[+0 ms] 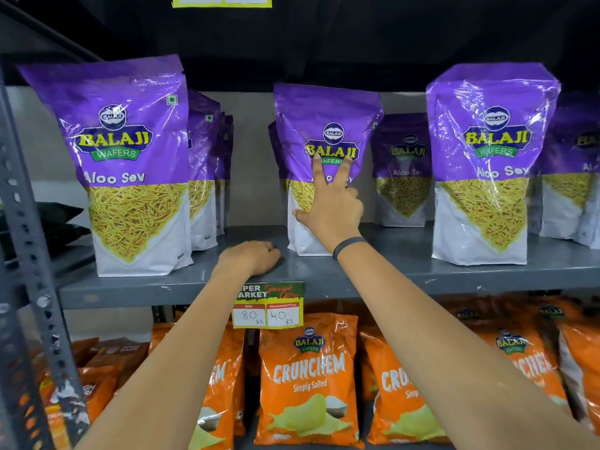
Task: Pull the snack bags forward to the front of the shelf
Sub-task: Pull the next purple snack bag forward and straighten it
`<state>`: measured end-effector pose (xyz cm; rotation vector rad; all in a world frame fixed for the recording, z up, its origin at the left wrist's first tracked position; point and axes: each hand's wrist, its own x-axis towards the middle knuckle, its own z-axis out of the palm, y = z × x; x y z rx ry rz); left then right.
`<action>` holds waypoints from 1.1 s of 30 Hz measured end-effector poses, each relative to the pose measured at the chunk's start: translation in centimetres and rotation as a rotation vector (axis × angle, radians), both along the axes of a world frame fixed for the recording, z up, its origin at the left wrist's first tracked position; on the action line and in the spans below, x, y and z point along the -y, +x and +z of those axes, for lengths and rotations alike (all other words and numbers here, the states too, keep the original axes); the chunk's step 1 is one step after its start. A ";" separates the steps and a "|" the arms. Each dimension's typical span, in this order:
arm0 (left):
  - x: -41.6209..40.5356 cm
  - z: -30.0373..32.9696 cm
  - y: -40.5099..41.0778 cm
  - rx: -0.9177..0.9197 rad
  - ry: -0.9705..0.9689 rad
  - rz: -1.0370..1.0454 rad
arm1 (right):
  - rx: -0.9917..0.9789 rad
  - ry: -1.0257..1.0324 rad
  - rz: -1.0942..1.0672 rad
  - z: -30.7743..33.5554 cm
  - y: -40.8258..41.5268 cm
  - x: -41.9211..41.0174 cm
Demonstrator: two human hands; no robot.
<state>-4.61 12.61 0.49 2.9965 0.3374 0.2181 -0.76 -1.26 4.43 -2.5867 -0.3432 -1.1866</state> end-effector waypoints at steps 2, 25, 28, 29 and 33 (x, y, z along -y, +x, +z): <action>0.0 0.0 0.0 0.000 -0.006 0.002 | 0.010 -0.016 -0.003 -0.1 -0.3 0.2; -0.5 -0.2 0.4 0.030 -0.031 0.009 | 0.109 0.083 0.067 -3.2 -2.6 2.1; -0.6 -0.2 0.4 0.023 -0.045 -0.001 | 0.102 0.081 0.062 -3.2 -3.4 2.7; -0.7 -0.2 0.4 0.019 -0.046 -0.010 | 0.103 0.079 0.058 -3.2 -3.7 2.9; -0.9 -0.2 0.4 0.018 -0.044 -0.041 | 0.108 0.082 0.055 -3.2 -5.1 3.4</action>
